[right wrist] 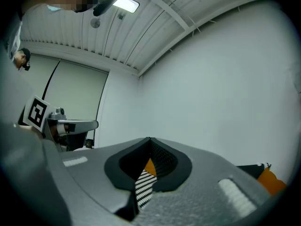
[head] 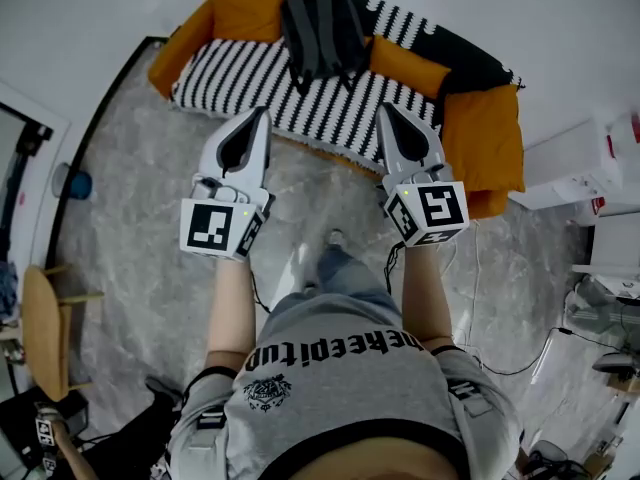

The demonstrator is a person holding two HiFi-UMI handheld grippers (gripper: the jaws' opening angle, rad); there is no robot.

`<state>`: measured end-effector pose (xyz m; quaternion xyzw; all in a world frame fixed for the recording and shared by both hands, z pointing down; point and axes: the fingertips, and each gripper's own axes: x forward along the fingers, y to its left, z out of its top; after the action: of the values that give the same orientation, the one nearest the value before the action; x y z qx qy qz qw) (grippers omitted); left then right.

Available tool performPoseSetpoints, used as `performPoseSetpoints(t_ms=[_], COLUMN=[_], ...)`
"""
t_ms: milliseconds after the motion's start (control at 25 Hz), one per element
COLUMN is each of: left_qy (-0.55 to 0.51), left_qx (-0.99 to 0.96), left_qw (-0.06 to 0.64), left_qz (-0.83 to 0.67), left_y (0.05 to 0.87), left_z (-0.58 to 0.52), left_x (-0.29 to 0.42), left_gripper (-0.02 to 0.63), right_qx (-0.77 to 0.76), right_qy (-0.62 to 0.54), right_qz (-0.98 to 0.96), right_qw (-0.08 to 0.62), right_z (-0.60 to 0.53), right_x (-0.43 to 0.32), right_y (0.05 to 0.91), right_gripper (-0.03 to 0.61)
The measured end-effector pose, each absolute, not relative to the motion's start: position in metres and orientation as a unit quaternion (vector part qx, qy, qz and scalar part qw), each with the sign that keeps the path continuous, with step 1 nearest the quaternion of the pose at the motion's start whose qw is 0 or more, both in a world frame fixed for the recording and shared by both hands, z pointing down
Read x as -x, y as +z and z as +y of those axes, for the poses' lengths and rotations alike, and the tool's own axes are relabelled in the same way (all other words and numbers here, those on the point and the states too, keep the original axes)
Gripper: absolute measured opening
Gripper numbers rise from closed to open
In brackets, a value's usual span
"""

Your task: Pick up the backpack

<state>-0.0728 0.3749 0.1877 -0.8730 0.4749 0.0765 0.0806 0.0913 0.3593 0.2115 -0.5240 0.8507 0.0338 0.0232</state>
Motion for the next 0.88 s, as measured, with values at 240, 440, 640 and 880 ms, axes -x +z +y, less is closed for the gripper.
performPoseSetpoints(t_ms=[240,440,640,880], left_qy=[0.071,0.086,0.062,0.064], left_qx=[0.866,0.859,0.855,0.854], left_qw=[0.080,0.098,0.097,0.104], left_qz=[0.488,0.495,0.506,0.506], left_y=[0.183,0.176,0.178,0.179], left_z=[0.334,0.302,0.273,0.253], left_x=[0.059,0.047,0.030,0.016], left_gripper=[0.017,0.017,0.017,0.017], right_qx=[0.508,0.494,0.480,0.467], right_qy=[0.036,0.037,0.039,0.033], right_qz=[0.860,0.868,0.876,0.883], right_qw=[0.024,0.027,0.029,0.024], right_z=[0.313,0.277,0.245,0.219], right_x=[-0.101,-0.110,-0.120,-0.125], right_y=[0.206,0.204,0.202,0.208], right_gripper=[0.003,0.003,0.003,0.003])
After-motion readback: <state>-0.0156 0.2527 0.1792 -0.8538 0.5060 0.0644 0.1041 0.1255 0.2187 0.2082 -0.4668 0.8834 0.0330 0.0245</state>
